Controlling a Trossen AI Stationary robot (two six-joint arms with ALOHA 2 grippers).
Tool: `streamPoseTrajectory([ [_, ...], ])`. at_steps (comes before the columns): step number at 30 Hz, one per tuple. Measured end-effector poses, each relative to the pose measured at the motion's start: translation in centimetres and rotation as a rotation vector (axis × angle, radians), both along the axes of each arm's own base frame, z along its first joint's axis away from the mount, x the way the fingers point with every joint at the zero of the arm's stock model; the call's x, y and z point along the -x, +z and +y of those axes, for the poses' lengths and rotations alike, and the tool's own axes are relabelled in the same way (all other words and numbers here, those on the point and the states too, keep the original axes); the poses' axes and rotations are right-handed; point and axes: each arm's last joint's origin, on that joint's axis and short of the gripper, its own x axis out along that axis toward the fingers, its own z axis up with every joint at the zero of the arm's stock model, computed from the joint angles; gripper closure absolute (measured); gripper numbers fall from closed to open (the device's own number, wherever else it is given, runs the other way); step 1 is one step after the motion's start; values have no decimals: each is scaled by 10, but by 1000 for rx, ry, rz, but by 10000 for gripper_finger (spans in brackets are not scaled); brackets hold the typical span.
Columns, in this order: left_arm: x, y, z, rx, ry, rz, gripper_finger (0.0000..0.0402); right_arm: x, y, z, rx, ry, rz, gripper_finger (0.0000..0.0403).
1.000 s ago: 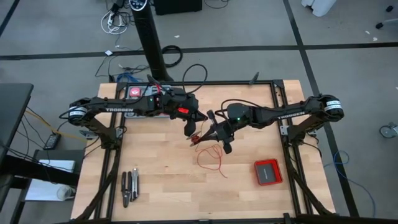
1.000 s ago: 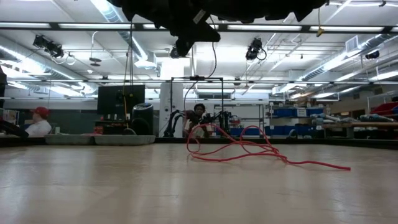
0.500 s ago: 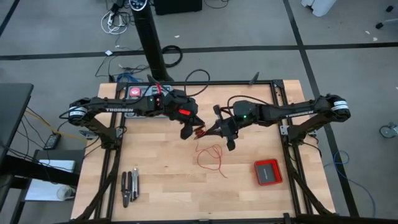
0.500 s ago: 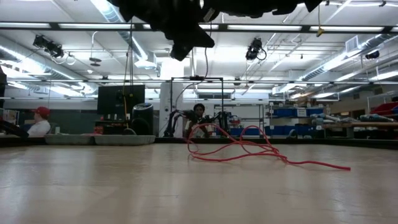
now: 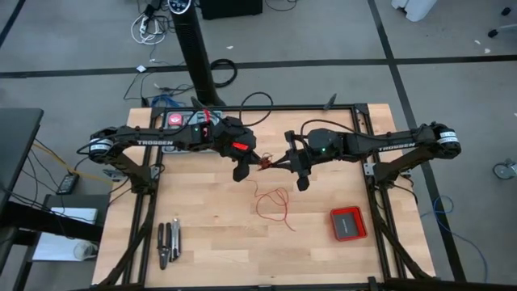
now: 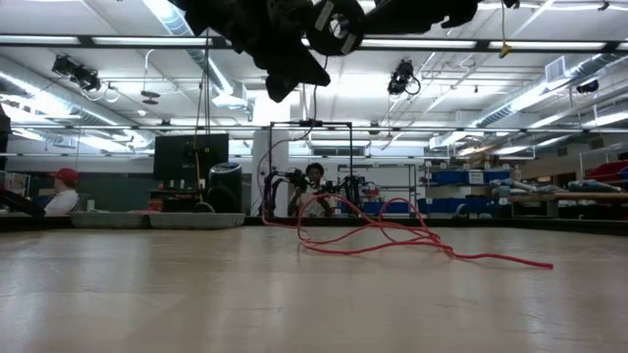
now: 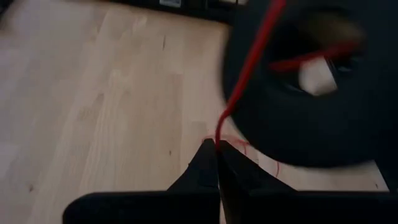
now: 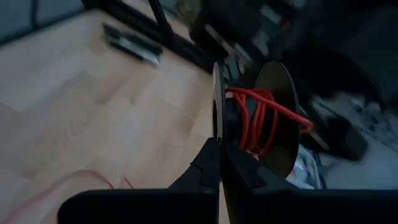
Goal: Coil cords
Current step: Coil the red wire onto the spool
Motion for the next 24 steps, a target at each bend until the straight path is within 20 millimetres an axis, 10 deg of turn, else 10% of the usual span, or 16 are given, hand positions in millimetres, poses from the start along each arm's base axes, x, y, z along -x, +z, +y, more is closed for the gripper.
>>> streamPoseTrajectory([
  [24, -8, 13, 2, -169, -41, -173, 402, 10, -27, 6, -192, 196, -494, 403],
])
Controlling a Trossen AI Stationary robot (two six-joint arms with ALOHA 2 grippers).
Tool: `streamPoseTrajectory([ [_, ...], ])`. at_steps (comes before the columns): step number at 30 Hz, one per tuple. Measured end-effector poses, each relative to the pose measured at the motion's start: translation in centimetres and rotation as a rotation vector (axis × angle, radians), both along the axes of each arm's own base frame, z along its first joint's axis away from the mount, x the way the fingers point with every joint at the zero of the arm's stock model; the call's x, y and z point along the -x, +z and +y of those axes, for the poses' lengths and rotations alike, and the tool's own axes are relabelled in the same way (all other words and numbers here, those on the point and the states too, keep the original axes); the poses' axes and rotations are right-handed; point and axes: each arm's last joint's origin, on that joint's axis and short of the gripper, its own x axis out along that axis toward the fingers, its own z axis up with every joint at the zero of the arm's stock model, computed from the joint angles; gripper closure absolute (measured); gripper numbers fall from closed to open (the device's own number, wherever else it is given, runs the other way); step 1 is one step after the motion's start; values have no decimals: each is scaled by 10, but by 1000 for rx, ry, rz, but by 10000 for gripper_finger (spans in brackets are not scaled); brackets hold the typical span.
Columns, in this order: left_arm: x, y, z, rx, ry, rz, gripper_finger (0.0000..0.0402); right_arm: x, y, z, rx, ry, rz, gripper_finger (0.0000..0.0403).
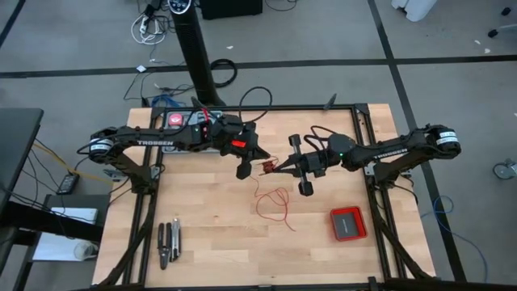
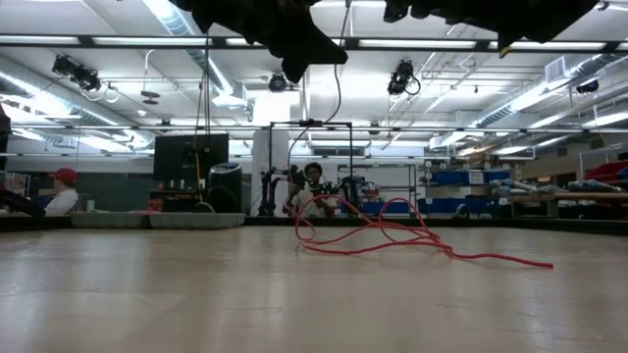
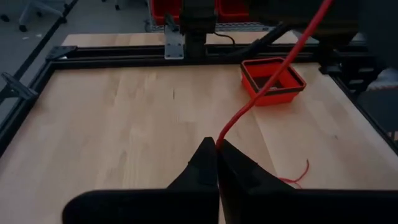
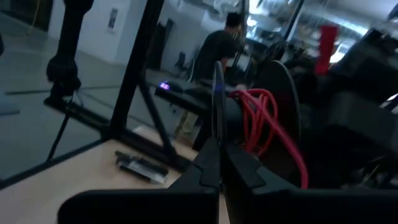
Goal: Coil cords
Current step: Coil the red wire onto the spool
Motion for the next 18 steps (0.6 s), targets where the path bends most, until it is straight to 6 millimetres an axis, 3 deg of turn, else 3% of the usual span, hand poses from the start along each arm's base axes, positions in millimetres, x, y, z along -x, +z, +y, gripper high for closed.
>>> streamPoseTrajectory([
  [9, -23, -23, -12, 59, -18, 8, 402, 0, 0, -2, 13, -38, -10, 403],
  [18, -15, -35, -14, 108, 0, 165, 402, 0, -16, -10, -11, -156, 187, 402],
])
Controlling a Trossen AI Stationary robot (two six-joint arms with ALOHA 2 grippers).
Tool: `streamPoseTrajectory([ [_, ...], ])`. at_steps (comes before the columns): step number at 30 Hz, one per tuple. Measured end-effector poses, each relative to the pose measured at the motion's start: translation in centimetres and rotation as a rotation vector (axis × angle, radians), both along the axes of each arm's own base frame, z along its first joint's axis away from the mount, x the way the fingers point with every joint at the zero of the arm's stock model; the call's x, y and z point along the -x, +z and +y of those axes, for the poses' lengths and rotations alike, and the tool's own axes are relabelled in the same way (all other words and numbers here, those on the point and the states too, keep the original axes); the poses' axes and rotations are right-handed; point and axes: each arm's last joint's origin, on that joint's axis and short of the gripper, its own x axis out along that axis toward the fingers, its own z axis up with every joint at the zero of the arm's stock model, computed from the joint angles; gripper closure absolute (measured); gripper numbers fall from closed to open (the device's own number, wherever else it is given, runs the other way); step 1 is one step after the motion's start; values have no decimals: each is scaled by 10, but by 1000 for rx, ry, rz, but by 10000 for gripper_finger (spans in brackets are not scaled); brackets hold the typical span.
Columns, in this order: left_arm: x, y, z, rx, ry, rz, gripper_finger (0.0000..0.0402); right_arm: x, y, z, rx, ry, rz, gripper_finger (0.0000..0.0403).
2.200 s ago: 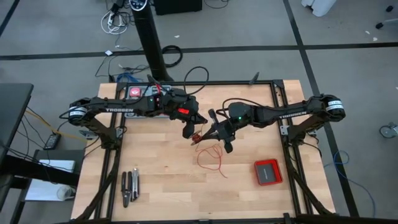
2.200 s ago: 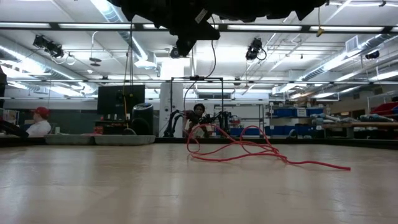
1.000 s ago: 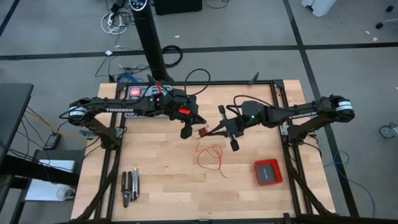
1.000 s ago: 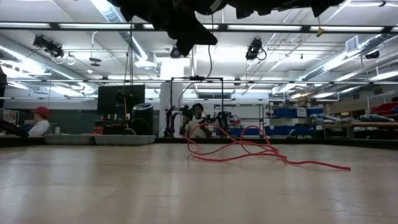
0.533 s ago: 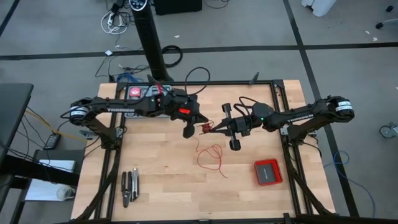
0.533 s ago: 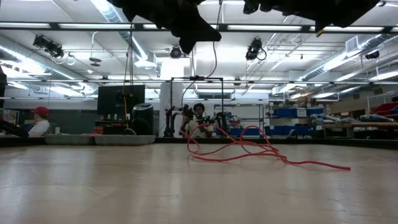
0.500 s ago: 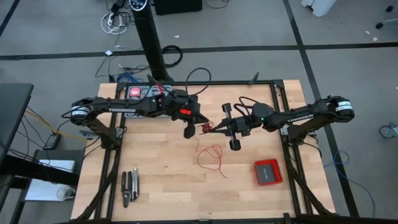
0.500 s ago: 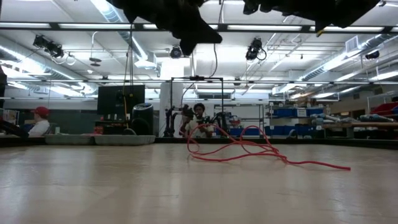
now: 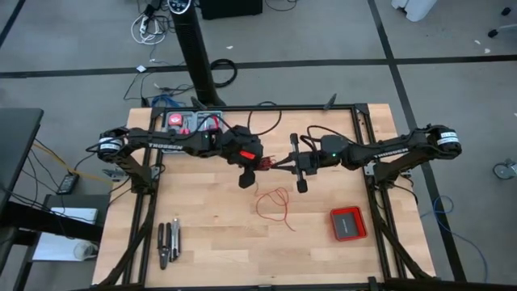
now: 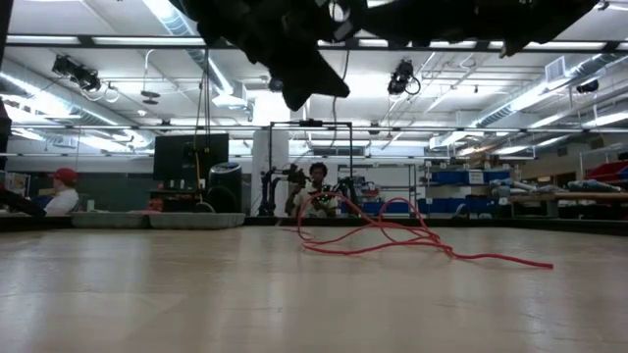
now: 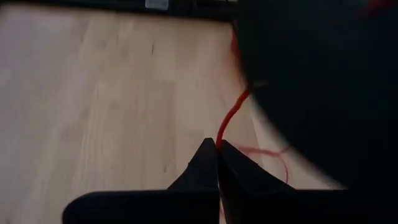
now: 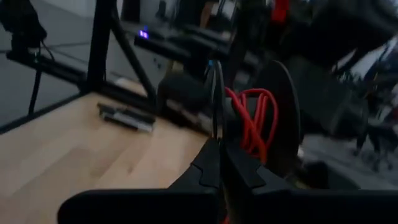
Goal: Coil cords
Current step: Coil the red wire onto the spool
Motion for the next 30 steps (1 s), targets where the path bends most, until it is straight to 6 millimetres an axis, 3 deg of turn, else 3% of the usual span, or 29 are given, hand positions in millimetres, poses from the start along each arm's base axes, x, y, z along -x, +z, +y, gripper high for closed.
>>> streamPoseTrajectory([
  [11, 13, -7, 6, 15, 22, 147, 402, 4, -25, -9, -143, -119, 274, 402],
  [30, 22, 16, 16, -47, -5, 84, 401, 11, -40, -18, -221, -170, 448, 403],
])
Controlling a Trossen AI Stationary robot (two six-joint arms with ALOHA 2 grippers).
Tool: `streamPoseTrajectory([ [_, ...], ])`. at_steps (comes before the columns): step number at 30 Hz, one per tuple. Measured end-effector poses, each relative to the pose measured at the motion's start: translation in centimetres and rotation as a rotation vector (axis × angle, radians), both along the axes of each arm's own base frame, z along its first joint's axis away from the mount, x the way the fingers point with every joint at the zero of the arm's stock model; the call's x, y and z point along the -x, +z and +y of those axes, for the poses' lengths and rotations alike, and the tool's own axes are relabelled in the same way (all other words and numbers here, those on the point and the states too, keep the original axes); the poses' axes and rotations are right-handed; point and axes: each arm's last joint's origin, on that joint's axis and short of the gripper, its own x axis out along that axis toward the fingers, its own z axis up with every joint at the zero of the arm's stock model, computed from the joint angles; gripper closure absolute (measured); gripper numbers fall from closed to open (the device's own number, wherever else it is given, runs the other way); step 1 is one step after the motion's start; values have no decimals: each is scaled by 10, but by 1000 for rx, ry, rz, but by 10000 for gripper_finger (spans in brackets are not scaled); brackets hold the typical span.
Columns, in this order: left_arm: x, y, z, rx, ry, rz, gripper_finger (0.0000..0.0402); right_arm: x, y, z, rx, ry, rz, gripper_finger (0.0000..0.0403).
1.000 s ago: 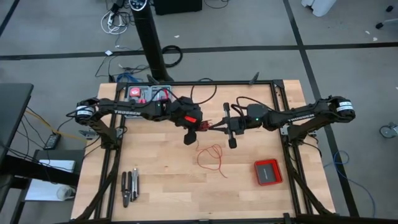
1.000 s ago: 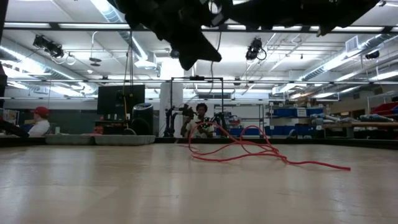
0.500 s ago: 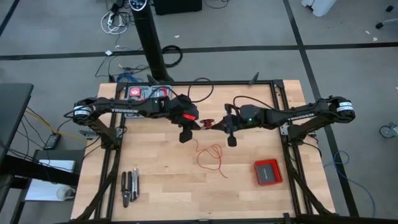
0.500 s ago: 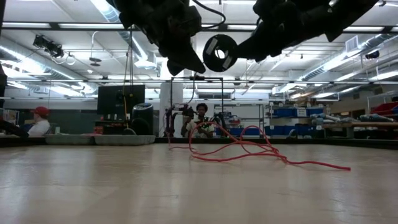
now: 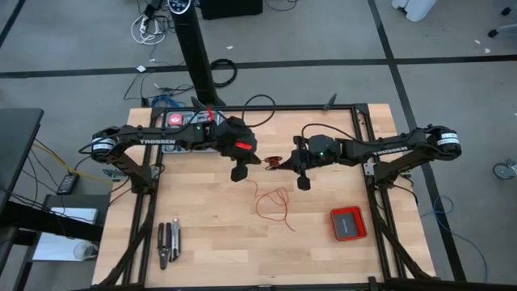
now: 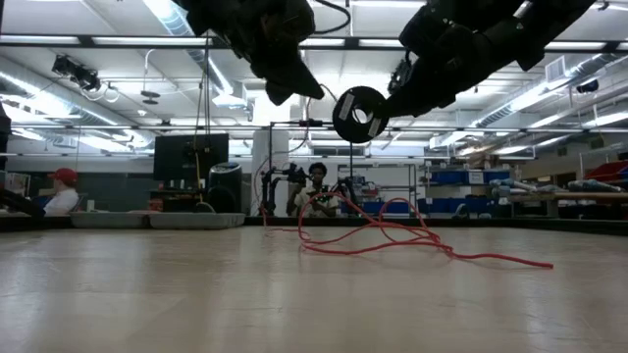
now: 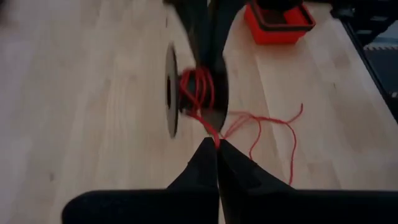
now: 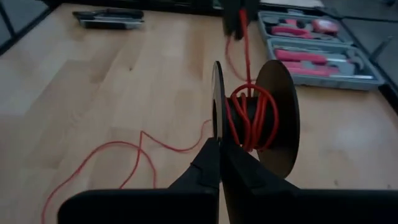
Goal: Coil cords
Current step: Coil the red wire onto the spool
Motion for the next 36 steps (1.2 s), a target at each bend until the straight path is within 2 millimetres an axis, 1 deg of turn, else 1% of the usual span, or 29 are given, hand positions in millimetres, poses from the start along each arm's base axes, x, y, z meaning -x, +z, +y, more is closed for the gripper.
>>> streamPoseTrajectory([
  [3, -3, 6, -1, -84, -63, -66, 401, -1, -2, 0, -16, 48, 6, 403],
  [8, -6, 9, -1, -267, -191, -136, 401, -4, -5, -1, -46, 170, -4, 403],
  [12, -10, 15, -1, -357, -232, -212, 401, -7, -1, 0, -54, 205, -64, 403],
  [17, -14, 22, -1, -451, -254, -302, 401, -13, 9, 2, -60, 262, -194, 403],
  [20, -16, 21, -1, -454, -261, -343, 401, -14, 15, 5, -55, 296, -258, 403],
  [23, -16, 18, -4, -417, -333, -408, 401, -15, 20, 9, -50, 335, -308, 403],
  [26, -16, 15, -6, -388, -392, -465, 401, -15, 20, 11, -54, 354, -308, 403],
  [31, -15, 9, -7, -389, -392, -504, 401, -14, 20, 9, -68, 433, -315, 403],
  [36, -15, 6, -7, -285, -329, -524, 401, -13, 21, 3, -82, 457, -325, 403],
])
